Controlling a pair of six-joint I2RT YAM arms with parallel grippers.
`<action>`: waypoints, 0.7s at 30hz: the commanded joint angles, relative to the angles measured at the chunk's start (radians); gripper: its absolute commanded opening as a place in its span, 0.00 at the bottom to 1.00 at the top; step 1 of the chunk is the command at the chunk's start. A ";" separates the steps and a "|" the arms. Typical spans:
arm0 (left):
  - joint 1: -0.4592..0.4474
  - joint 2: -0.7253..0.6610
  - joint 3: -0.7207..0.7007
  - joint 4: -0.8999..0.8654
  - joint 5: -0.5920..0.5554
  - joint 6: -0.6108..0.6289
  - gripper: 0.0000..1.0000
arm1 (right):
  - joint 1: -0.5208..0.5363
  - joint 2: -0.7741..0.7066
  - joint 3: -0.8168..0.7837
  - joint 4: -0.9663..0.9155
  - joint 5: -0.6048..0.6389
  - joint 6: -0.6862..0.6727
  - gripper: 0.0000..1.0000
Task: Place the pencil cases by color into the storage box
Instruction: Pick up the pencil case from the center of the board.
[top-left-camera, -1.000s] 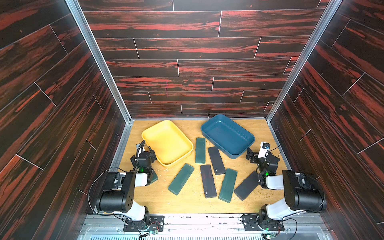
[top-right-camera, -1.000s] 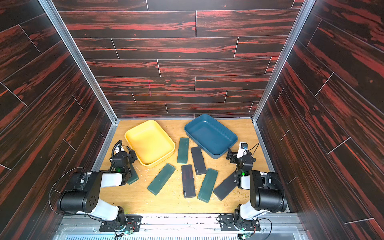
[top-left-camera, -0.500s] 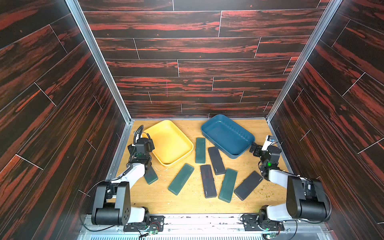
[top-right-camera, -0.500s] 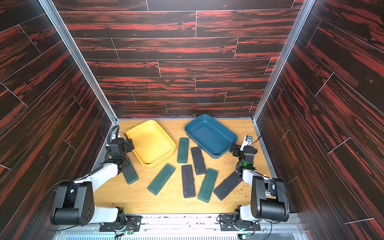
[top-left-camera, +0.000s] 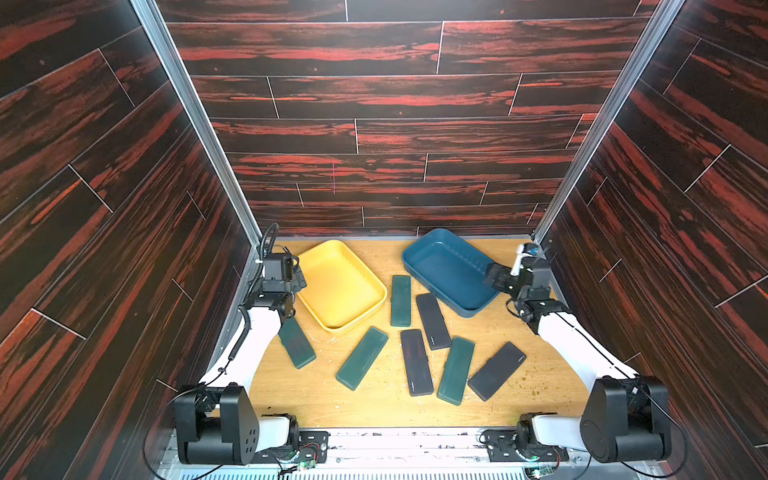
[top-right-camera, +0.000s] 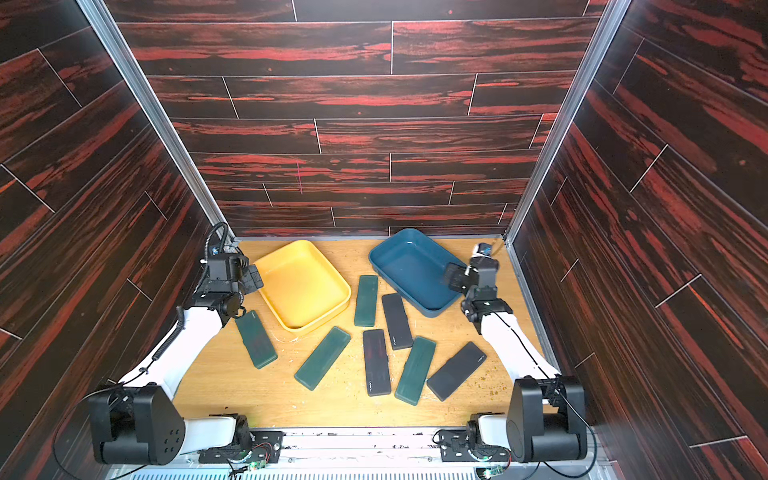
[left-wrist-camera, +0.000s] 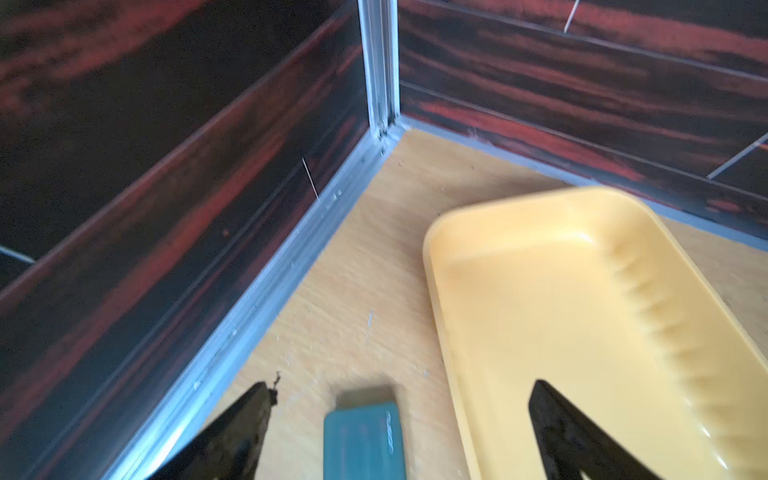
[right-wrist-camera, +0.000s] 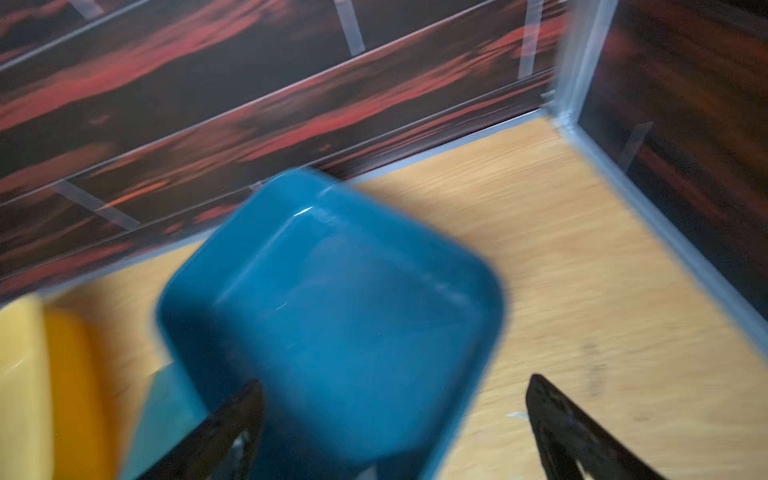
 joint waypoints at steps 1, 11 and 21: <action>-0.050 -0.049 0.029 -0.187 0.055 -0.113 0.99 | 0.160 -0.030 0.044 -0.191 0.046 0.032 0.98; -0.337 -0.108 -0.015 -0.260 0.073 -0.174 0.99 | 0.490 -0.065 0.034 -0.380 0.032 0.151 0.98; -0.571 -0.129 -0.122 -0.218 0.071 -0.135 0.95 | 0.542 -0.088 -0.024 -0.459 0.027 0.303 0.98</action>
